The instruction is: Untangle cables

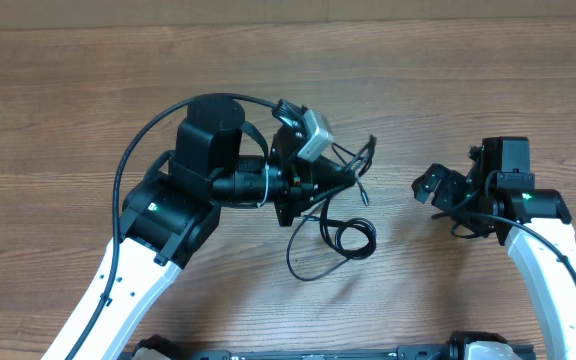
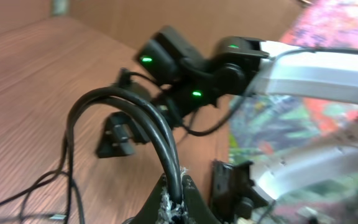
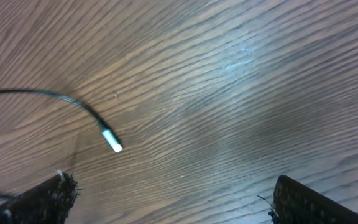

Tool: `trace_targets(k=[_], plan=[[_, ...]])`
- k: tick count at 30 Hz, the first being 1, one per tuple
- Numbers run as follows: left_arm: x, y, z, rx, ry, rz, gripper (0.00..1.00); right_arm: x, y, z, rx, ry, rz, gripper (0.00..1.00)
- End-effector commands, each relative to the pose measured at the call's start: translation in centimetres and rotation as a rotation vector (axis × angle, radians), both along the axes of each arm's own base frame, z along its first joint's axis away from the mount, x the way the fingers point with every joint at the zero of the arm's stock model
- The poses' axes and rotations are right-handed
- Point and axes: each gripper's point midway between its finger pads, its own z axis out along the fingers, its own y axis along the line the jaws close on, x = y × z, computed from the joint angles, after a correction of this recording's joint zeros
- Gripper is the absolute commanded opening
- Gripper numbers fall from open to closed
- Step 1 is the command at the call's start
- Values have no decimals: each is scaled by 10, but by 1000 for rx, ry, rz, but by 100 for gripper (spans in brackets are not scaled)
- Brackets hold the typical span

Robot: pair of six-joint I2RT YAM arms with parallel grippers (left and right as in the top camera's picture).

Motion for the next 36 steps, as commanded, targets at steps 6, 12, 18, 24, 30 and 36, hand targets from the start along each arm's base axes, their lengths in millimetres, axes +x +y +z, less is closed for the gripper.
trace_targets(k=[6,12,18,24,30,36], plan=[[61,32,-1,18,115,393,4,1,10,4,62,-4,17,100],[86,139,-130,556,371,862,100,0,11,4,67,-4,20,100],[69,150,-166,669,531,825,100,0,20,7,117,-6,42,100],[69,143,-164,637,540,797,100,-22,62,15,248,-24,345,100],[74,126,-154,554,533,739,100,-22,83,-1,232,-71,452,100],[74,126,-154,553,535,736,99,-19,100,-41,248,-147,464,100]])
